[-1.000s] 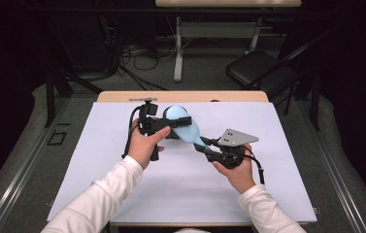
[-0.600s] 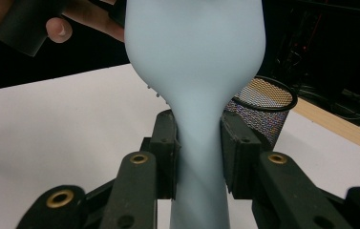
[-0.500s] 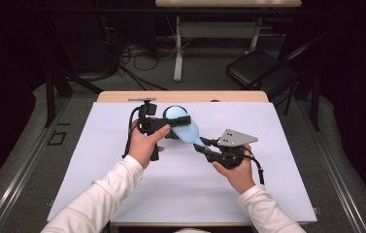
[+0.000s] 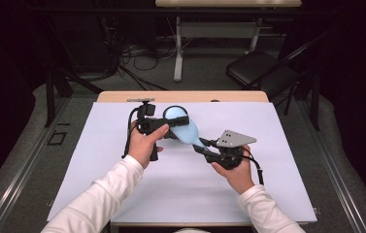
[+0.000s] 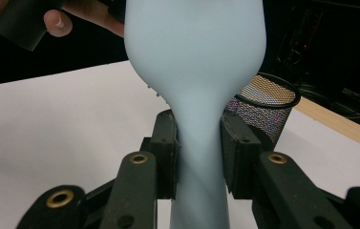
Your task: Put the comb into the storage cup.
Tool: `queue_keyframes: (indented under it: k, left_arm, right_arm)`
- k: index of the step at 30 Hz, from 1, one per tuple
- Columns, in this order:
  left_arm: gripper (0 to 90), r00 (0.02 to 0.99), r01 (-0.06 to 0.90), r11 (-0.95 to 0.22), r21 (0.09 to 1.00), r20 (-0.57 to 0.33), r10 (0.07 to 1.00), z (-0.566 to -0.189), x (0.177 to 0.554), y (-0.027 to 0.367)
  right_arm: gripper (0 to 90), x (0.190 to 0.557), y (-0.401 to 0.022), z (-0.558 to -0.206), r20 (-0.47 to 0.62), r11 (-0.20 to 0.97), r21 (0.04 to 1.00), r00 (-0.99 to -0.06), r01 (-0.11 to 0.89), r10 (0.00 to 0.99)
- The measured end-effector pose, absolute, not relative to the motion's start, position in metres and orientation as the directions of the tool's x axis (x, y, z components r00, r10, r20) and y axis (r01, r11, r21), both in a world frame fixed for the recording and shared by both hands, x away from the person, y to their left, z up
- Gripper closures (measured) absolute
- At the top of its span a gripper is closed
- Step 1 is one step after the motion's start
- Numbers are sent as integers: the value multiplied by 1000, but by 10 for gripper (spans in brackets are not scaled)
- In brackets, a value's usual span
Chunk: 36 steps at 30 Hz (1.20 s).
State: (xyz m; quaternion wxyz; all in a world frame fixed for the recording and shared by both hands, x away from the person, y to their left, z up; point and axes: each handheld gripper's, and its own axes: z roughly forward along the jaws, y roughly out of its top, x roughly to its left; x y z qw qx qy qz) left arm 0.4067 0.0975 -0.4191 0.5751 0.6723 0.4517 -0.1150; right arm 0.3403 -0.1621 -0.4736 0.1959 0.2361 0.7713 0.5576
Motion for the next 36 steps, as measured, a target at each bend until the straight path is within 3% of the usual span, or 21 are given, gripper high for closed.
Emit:
queue_keyframes:
  k: [36]
  left_arm:
    - [462,502,787,97,610,-723,475,-420,405,98]
  right_arm:
    - [695,341,-160,-478,-41,270,952,-810,146,585]
